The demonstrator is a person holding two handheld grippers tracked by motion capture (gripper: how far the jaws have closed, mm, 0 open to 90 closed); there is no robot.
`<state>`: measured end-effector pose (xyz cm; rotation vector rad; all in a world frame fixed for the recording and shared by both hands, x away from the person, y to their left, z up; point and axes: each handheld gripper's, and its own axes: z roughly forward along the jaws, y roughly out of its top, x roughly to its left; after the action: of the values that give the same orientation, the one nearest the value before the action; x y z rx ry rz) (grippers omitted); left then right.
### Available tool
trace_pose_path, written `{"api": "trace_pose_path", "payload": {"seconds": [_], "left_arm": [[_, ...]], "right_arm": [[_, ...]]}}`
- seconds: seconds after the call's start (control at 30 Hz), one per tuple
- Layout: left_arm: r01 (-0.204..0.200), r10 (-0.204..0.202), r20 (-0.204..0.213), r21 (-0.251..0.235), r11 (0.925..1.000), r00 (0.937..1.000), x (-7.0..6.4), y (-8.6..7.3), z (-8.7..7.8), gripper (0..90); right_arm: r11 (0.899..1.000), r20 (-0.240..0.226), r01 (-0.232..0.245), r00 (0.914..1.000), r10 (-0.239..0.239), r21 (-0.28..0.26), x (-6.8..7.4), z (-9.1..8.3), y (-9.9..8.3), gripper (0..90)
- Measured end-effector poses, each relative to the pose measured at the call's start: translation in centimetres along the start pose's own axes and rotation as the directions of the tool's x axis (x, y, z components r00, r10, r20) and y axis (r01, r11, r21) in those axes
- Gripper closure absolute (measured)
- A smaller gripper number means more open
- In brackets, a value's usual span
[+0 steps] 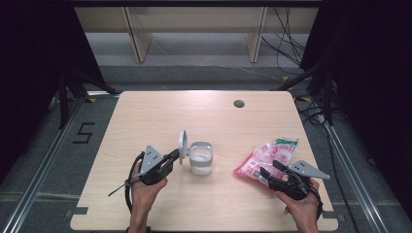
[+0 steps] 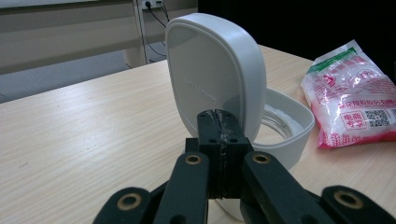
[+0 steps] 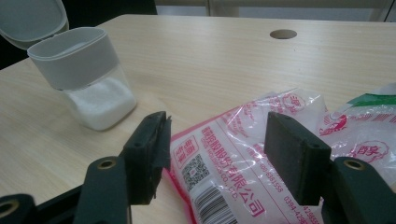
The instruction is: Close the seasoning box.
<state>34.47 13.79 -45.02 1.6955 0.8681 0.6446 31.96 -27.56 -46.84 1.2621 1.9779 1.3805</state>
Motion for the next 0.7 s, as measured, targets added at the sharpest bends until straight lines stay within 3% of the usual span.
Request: {"api": "trace_pose_path", "payload": {"seconds": [0.17,0.2,0.23,0.43,0.47,0.53,0.6,0.63,0.7], "left_arm": [[-0.012,0.012,0.008,0.001,0.9999,0.9999,0.05,0.34,0.0,89.4],[-0.018,0.018,0.002,0.006,0.9998,0.9998,0.05,0.43,-0.07,89.4],[-0.019,0.019,0.0,0.005,0.9998,0.9998,0.02,0.51,-0.1,89.4],[-0.037,0.037,0.005,0.009,0.9993,0.9993,-0.2,0.68,-0.02,89.3],[-0.037,0.037,0.006,0.008,0.9993,0.9993,-0.24,0.67,0.0,89.3],[-0.033,0.033,0.013,-0.001,0.9994,0.9994,-0.37,0.63,0.14,89.3],[-0.037,0.037,0.01,0.009,0.9993,0.9993,-0.45,0.67,0.14,89.3],[-0.031,0.031,0.012,0.008,0.9995,0.9994,-0.53,0.67,0.16,89.3],[-0.045,0.045,0.015,0.009,0.9989,0.9989,-0.56,0.71,0.2,89.3]], "right_arm": [[1.0,-0.009,-0.002,1.0,0.002,-0.017,0.15,0.14,-0.03,40.3],[1.0,-0.008,-0.023,0.9997,0.023,-0.014,0.33,0.15,-0.09,40.3],[1.0,-0.004,0.004,1.0,-0.004,-0.01,0.16,0.14,-0.05,40.3],[1.0,-0.019,0.008,0.9998,-0.008,-0.015,0.2,0.22,-0.07,40.1],[1.0,-0.017,-0.01,0.9998,0.01,-0.005,0.34,0.15,-0.06,40.1],[1.0,-0.008,-0.003,1.0,0.002,-0.004,0.32,0.19,-0.09,40.1],[0.999,-0.024,-0.044,0.9987,0.044,-0.002,0.7,0.07,-0.06,40.1],[1.0,-0.027,-0.018,0.9995,0.017,-0.01,0.49,0.14,-0.03,40.1],[1.0,-0.038,-0.019,0.9991,0.018,-0.015,0.48,0.21,-0.05,40.1]]}}
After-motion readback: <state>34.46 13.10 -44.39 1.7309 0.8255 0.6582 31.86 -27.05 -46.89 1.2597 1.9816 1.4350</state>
